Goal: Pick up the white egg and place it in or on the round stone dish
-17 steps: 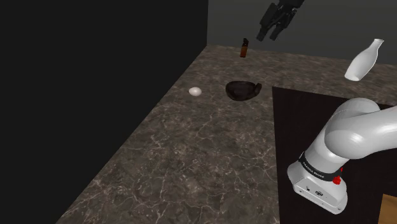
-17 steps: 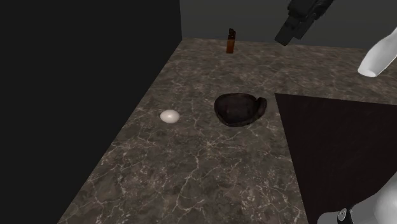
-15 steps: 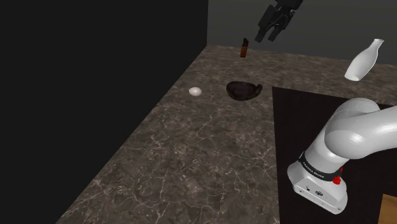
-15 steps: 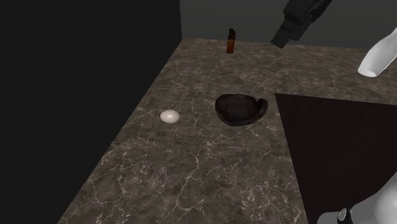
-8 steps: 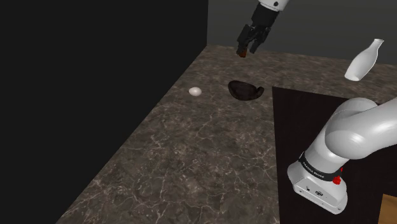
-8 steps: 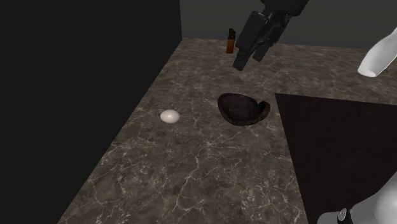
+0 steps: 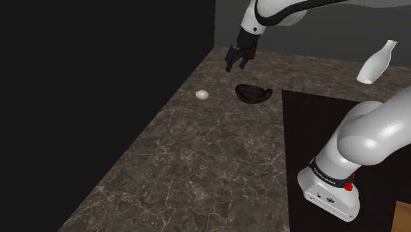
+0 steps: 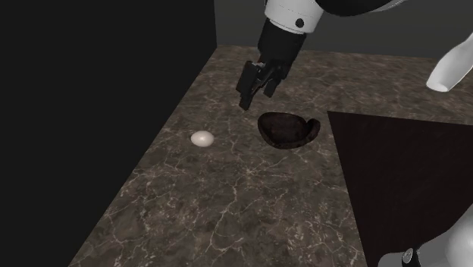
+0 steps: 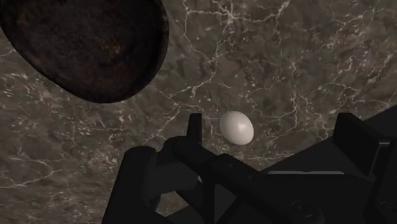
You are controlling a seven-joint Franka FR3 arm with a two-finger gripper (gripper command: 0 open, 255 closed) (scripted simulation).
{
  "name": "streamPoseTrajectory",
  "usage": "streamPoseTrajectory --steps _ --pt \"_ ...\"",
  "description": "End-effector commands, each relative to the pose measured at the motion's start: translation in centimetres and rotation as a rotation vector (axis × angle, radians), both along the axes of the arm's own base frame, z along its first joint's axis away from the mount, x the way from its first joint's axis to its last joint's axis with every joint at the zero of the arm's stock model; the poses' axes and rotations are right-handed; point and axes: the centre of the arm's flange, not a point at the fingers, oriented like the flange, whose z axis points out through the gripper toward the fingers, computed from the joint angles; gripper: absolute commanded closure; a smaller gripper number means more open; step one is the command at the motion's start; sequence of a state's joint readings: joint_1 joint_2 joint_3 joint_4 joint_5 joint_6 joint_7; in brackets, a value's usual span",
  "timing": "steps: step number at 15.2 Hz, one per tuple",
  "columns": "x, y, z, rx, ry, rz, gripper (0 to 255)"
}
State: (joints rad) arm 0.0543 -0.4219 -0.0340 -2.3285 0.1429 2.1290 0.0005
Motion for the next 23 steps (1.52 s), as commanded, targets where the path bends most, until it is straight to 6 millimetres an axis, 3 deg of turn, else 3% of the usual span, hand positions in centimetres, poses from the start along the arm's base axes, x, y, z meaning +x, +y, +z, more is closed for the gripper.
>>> streamPoseTrajectory --steps 1,16,23 --pt "2.3 0.5 -1.6 -0.001 0.004 0.001 0" --pt "15.8 3.4 -15.9 -0.01 0.045 0.013 0" --pt "16.5 3.9 -19.5 -0.01 0.045 0.013 0"
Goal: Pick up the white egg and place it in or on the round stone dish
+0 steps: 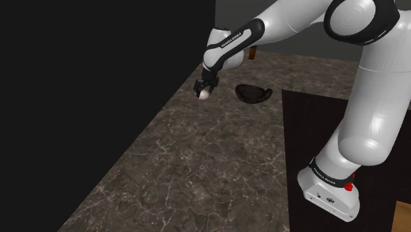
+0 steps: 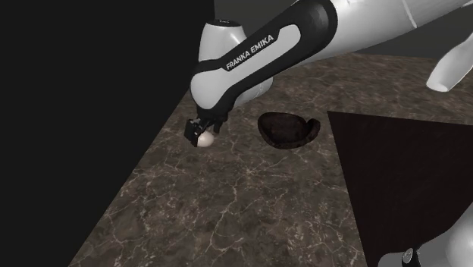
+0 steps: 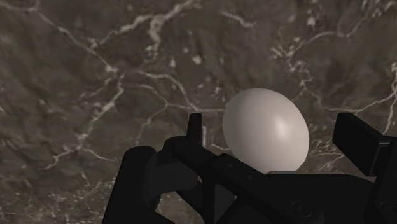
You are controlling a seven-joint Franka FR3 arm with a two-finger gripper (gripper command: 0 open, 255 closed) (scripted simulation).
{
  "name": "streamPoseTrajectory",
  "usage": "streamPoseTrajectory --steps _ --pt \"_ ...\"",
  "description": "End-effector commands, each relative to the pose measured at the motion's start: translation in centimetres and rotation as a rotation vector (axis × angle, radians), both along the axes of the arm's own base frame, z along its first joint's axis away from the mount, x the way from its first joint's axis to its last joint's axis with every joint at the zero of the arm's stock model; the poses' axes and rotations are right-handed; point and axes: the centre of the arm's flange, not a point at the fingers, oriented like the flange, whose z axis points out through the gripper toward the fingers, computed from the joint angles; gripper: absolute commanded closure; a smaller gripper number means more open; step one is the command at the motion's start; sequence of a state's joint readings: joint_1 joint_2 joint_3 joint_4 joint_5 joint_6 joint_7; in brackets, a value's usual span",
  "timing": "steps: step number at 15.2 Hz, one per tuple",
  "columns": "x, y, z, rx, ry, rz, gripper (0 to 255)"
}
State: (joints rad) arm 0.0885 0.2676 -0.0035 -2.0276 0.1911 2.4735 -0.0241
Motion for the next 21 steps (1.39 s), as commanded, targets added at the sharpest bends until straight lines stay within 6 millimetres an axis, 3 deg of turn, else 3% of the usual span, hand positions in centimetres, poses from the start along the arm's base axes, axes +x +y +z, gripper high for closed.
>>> streamPoseTrajectory --steps 1,8,9,18,21 --pt "0.2 0.2 -0.9 0.0 0.0 0.0 0" --pt "0.2 0.2 -0.9 0.0 0.0 0.0 0" --pt "0.2 0.2 -0.9 0.0 0.0 0.0 255" --pt "0.2 0.2 -0.9 0.0 0.0 0.0 255" --pt "0.2 0.2 0.6 0.0 0.0 0.0 255"
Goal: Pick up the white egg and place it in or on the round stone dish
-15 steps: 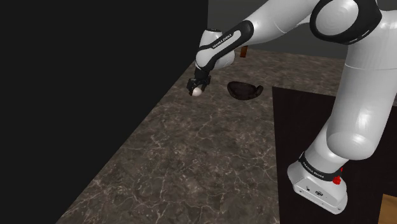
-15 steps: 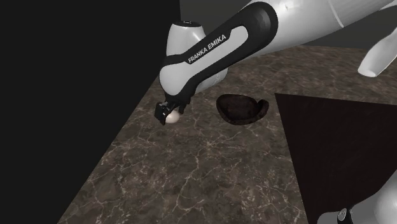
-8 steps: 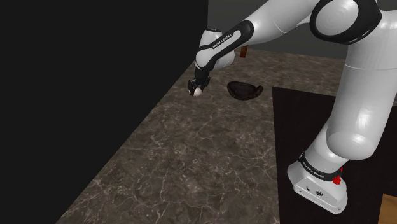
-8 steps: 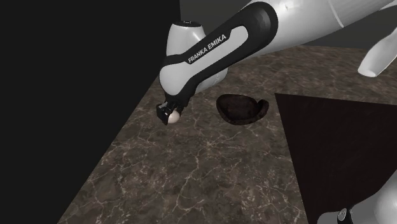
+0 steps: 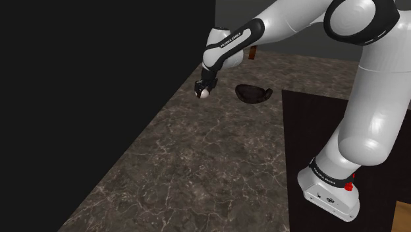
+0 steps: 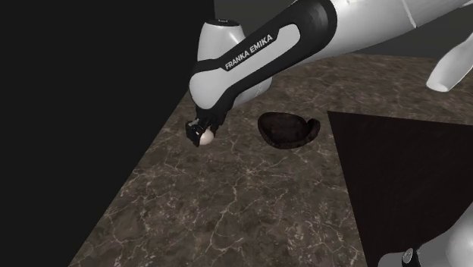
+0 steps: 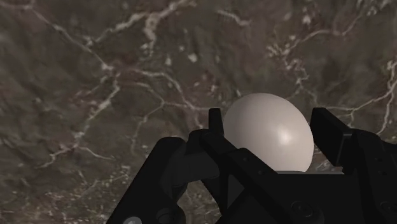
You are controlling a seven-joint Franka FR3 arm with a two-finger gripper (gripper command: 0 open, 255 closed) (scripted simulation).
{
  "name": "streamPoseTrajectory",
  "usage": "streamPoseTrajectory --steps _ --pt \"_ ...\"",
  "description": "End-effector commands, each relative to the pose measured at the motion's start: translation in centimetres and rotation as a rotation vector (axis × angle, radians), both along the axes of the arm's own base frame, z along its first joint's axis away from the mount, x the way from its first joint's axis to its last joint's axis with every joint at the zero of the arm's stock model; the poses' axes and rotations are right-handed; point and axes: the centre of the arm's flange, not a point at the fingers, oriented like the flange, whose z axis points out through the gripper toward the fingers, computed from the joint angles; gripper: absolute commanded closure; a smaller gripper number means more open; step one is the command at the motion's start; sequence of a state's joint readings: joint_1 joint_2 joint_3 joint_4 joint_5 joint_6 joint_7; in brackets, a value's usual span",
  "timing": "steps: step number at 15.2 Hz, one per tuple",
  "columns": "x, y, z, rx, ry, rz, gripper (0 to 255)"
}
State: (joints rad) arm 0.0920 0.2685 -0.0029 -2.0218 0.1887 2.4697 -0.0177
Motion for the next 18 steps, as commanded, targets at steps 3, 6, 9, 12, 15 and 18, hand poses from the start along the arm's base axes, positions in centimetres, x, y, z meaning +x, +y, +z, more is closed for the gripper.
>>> streamPoseTrajectory --steps 3,6,9,12,15,18 --pt "0.1 -0.1 2.1 0.0 0.0 0.0 255" --pt "0.1 -0.1 3.7 0.0 0.0 0.0 255" --pt "0.1 -0.1 5.2 0.0 0.0 0.0 255" --pt "0.1 -0.1 6.8 0.0 0.0 0.0 255" --pt "0.1 -0.1 8.4 0.0 0.0 0.0 255" --pt "0.1 -0.1 10.0 0.0 0.0 0.0 255"
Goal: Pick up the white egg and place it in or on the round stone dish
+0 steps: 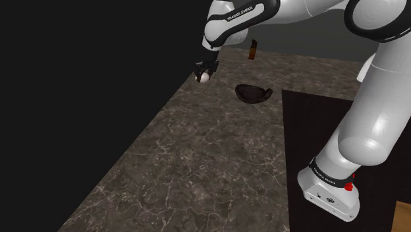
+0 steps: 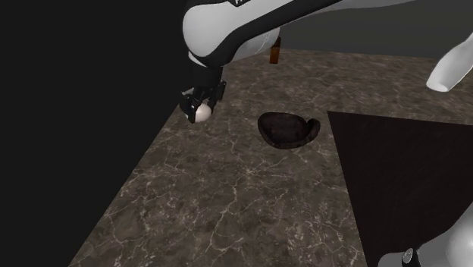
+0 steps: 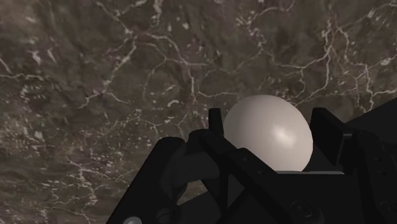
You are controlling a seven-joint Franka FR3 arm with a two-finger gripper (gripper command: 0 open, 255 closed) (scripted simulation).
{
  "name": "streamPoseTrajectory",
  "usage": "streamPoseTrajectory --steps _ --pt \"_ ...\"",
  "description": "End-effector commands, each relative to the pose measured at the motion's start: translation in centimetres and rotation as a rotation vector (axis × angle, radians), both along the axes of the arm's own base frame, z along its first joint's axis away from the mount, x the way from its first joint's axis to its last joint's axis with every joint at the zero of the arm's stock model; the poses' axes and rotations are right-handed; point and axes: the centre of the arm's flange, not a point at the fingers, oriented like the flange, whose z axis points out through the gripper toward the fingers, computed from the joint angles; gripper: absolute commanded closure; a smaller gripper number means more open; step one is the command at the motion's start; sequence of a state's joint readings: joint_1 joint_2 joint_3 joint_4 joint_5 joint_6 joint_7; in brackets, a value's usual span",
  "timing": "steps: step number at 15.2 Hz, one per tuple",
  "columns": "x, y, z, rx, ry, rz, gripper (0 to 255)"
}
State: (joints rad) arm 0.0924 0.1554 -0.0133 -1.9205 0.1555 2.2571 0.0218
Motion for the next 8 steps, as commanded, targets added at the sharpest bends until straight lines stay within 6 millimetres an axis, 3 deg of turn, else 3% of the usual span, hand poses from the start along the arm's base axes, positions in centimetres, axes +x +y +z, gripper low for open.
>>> streamPoseTrajectory --steps 1,8 --pt "0.0 0.1 1.1 0.0 0.0 0.0 255" --pt "0.0 0.1 4.8 0.0 0.0 0.0 255"
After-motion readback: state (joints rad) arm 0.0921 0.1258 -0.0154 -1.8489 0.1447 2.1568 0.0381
